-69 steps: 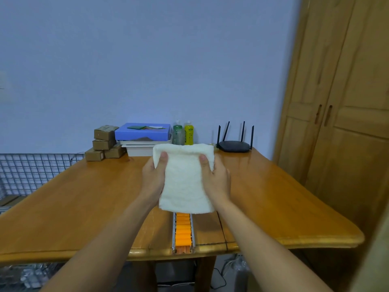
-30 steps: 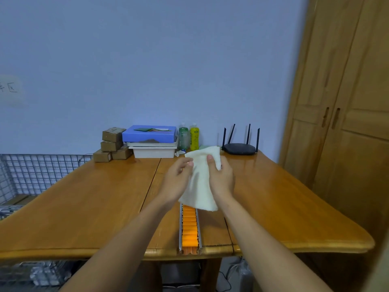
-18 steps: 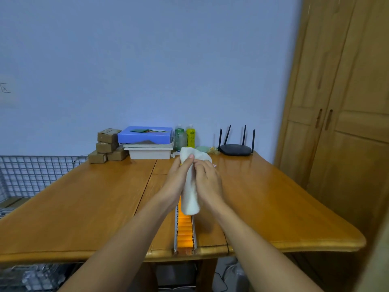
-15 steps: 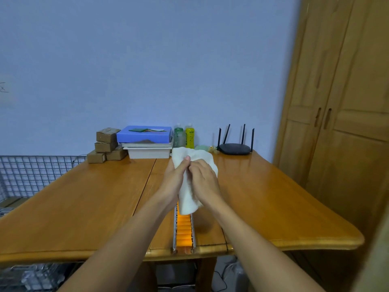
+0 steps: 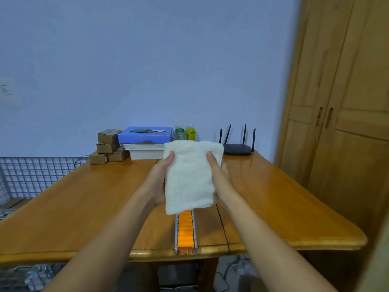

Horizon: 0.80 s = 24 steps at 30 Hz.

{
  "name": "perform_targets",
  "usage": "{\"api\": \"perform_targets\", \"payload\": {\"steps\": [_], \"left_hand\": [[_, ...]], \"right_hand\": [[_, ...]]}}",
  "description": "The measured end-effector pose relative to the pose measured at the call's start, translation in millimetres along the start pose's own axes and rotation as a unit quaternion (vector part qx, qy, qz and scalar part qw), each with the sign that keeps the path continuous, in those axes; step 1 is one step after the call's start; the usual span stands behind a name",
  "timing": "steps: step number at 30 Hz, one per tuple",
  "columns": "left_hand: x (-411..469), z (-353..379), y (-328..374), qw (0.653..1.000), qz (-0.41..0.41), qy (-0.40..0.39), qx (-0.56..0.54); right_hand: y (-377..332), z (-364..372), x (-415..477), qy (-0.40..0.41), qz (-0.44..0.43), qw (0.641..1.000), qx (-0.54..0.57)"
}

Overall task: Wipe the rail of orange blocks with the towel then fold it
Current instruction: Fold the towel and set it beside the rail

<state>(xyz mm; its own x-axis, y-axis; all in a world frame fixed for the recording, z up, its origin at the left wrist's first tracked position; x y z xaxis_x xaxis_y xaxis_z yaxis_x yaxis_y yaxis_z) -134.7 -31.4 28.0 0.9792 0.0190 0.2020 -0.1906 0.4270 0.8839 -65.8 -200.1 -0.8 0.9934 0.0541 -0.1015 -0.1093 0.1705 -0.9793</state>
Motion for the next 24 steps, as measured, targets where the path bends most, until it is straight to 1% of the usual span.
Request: {"api": "perform_targets", "payload": {"steps": [1, 3, 4, 6, 8, 9, 11, 13, 16, 19, 24], "left_hand": [[0.4, -1.1, 1.1, 1.0, -0.003, -0.001, 0.002], [0.1, -1.1, 3.4, 1.0, -0.008, 0.004, 0.017], [0.4, -1.1, 4.6, 0.999, -0.001, 0.015, 0.038], [3.6, -3.9, 4.4, 0.988, 0.063, 0.051, 0.132], [2.9, -6.2, 1.4, 0.965, 0.137, 0.081, 0.208], [2.9, -8.1, -1.6, 0.959, 0.159, 0.089, 0.216], [1.9, -10.8, -5.0, 0.954, 0.184, 0.104, 0.211], [3.0, -13.1, -7.8, 0.954, 0.189, 0.109, 0.203], [4.3, -11.6, -9.4, 0.958, 0.189, 0.105, 0.189], [6.0, -10.9, -8.6, 0.958, 0.192, 0.109, 0.183], [9.1, -12.5, -15.0, 0.961, 0.17, 0.12, 0.18]], "right_hand": [[0.8, -1.1, -3.1, -0.043, 0.02, 0.999, 0.016], [1.6, -1.9, -9.8, -0.068, 0.001, 0.998, 0.013], [1.2, -2.2, -11.5, -0.049, -0.026, 0.998, 0.007], [0.7, -3.7, -15.5, 0.008, -0.088, 0.996, 0.006], [0.6, -2.6, -16.5, 0.039, -0.121, 0.992, -0.006], [0.7, -1.7, -17.1, 0.046, -0.127, 0.991, -0.014], [0.2, 0.7, -19.6, 0.047, -0.131, 0.99, -0.019], [-2.5, 1.9, -23.2, 0.058, -0.143, 0.988, -0.018], [-2.4, -1.0, -21.7, 0.083, -0.149, 0.985, -0.01], [-0.7, -2.1, -21.1, 0.079, -0.142, 0.987, -0.009], [0.0, -3.6, -21.4, 0.078, -0.132, 0.988, -0.011]]}}
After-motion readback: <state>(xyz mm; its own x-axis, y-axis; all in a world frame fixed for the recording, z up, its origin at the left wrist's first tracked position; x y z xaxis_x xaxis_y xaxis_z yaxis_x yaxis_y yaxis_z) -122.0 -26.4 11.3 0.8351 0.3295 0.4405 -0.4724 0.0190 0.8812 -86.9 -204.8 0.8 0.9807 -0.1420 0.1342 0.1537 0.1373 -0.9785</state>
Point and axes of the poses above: each hand's wrist, its own x-axis towards the middle knuckle, its own z-axis out of the palm, y = z × x, the point moved 2 cm from there along x, towards the middle knuckle, and after that the axes turned 12 degrees about z, right-handed, at the moved point
